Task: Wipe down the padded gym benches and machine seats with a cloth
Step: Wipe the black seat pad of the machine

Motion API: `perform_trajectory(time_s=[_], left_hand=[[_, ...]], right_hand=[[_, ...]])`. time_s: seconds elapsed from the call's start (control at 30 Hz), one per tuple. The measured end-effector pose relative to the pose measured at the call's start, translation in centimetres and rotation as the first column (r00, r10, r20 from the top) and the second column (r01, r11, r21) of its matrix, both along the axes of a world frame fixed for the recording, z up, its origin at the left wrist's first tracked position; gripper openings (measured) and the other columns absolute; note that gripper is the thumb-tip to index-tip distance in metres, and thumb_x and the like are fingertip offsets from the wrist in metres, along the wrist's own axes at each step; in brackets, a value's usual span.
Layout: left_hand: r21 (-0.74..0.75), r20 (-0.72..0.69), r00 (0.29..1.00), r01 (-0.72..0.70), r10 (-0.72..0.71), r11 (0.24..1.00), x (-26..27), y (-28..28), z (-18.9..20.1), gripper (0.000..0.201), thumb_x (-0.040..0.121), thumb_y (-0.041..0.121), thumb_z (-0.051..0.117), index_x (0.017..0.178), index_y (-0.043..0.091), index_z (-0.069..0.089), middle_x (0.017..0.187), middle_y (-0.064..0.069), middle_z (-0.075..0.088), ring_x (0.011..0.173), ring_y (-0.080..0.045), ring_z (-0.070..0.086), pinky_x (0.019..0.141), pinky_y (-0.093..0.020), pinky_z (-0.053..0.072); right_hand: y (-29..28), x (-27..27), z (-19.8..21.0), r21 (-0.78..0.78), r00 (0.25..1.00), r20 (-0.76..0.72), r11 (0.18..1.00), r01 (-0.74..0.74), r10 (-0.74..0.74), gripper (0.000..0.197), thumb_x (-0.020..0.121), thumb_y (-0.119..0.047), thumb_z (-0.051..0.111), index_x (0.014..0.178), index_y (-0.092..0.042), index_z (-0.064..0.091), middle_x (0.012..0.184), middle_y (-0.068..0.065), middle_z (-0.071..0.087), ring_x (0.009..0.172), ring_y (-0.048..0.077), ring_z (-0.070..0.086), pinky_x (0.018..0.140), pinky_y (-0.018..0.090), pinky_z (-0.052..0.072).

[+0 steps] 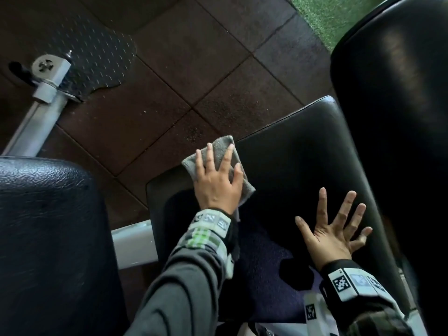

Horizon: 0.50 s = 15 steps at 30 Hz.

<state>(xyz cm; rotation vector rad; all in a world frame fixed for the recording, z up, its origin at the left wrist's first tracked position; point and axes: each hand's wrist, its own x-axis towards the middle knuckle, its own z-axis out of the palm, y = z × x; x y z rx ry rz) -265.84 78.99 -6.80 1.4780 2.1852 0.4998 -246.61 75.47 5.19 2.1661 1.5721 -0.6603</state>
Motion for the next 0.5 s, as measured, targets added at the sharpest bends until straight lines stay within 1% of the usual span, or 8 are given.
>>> perform_trajectory(time_s=[0.03, 0.1, 0.17, 0.23, 0.3, 0.37, 0.43, 0.5], left_hand=[[-0.015, 0.001, 1.000, -0.007, 0.007, 1.000, -1.1, 0.2, -0.3, 0.061, 0.092, 0.058, 0.021, 0.149, 0.040, 0.037, 0.160, -0.011, 0.028, 0.148, -0.035, 0.016, 0.120, -0.048, 0.013], [-0.031, -0.019, 0.996, -0.091, 0.090, 0.995, -2.9, -0.4, -1.0, 0.063, 0.093, 0.057, 0.021, 0.147, 0.034, 0.043, 0.156, -0.017, 0.034, 0.145, -0.039, 0.024, 0.120, -0.049, 0.016], [0.020, -0.055, 0.975, -0.212, 0.213, 0.977, -3.5, -2.3, -1.7, 0.057, 0.096, 0.051, 0.031, 0.143, 0.026, 0.050, 0.150, -0.023, 0.041, 0.139, -0.045, 0.033, 0.117, -0.053, 0.022], [0.055, -0.075, 0.962, -0.259, 0.263, 0.964, -2.5, -4.8, -1.9, 0.052, 0.098, 0.045, 0.038, 0.143, 0.023, 0.052, 0.150, -0.025, 0.040, 0.138, -0.046, 0.034, 0.117, -0.052, 0.022], [0.060, -0.074, 0.967, -0.240, 0.244, 0.969, -0.4, -7.1, -1.4, 0.052, 0.098, 0.043, 0.039, 0.145, 0.023, 0.050, 0.154, -0.025, 0.034, 0.141, -0.045, 0.030, 0.119, -0.050, 0.017], [0.079, -0.055, 0.984, -0.163, 0.167, 0.983, 2.3, -8.4, -0.6, 0.052, 0.097, 0.042, 0.040, 0.145, 0.024, 0.049, 0.156, -0.024, 0.030, 0.144, -0.044, 0.025, 0.119, -0.051, 0.017], [0.091, -0.049, 0.996, -0.065, 0.070, 0.994, 4.4, -9.0, -0.2, 0.052, 0.096, 0.044, 0.040, 0.145, 0.029, 0.046, 0.159, -0.019, 0.026, 0.146, -0.041, 0.020, 0.119, -0.052, 0.018], [0.087, -0.030, 0.998, -0.059, 0.061, 0.994, 4.9, -8.2, -0.2, 0.052, 0.096, 0.048, 0.039, 0.147, 0.036, 0.040, 0.161, -0.013, 0.024, 0.148, -0.037, 0.017, 0.119, -0.051, 0.018]], right_hand=[[0.0, 0.0, 0.0, -0.002, 1.000, 0.003, 1.000, -0.002, 0.002, 0.080, 0.085, -0.065, 0.036, 0.130, -0.054, -0.029, 0.130, -0.011, -0.057, 0.132, 0.017, -0.035, 0.108, 0.054, -0.012], [0.0, 0.0, -0.1, 0.003, 1.000, 0.009, 1.000, -0.008, 0.008, 0.080, 0.085, -0.065, 0.036, 0.132, -0.053, -0.028, 0.131, -0.010, -0.056, 0.132, 0.017, -0.035, 0.108, 0.055, -0.011], [0.0, 0.0, -0.1, 0.000, 1.000, 0.011, 1.000, -0.008, 0.008, 0.080, 0.085, -0.065, 0.035, 0.133, -0.052, -0.027, 0.130, -0.010, -0.057, 0.132, 0.018, -0.035, 0.108, 0.055, -0.012], [0.0, 0.0, -0.1, -0.002, 1.000, 0.014, 1.000, -0.013, 0.013, 0.079, 0.085, -0.065, 0.035, 0.133, -0.052, -0.027, 0.129, -0.011, -0.057, 0.132, 0.018, -0.036, 0.108, 0.055, -0.012], [0.0, 0.1, -0.1, -0.001, 1.000, 0.020, 1.000, -0.022, 0.022, 0.079, 0.084, -0.066, 0.034, 0.133, -0.052, -0.027, 0.129, -0.010, -0.057, 0.132, 0.019, -0.037, 0.108, 0.055, -0.012], [0.0, 0.1, -0.2, 0.004, 0.999, 0.019, 1.000, -0.026, 0.026, 0.079, 0.084, -0.066, 0.034, 0.133, -0.052, -0.027, 0.131, -0.010, -0.056, 0.129, 0.016, -0.042, 0.108, 0.055, -0.012], [-0.1, 0.2, -0.2, 0.010, 0.999, 0.025, 1.000, -0.029, 0.029, 0.079, 0.084, -0.067, 0.033, 0.133, -0.052, -0.026, 0.131, -0.010, -0.056, 0.118, 0.011, -0.054, 0.108, 0.054, -0.013], [-0.1, 0.2, -0.3, 0.017, 0.999, 0.037, 0.999, -0.038, 0.037, 0.077, 0.083, -0.070, 0.030, 0.134, -0.052, -0.025, 0.131, -0.010, -0.056, 0.110, 0.009, -0.058, 0.108, 0.054, -0.013]])
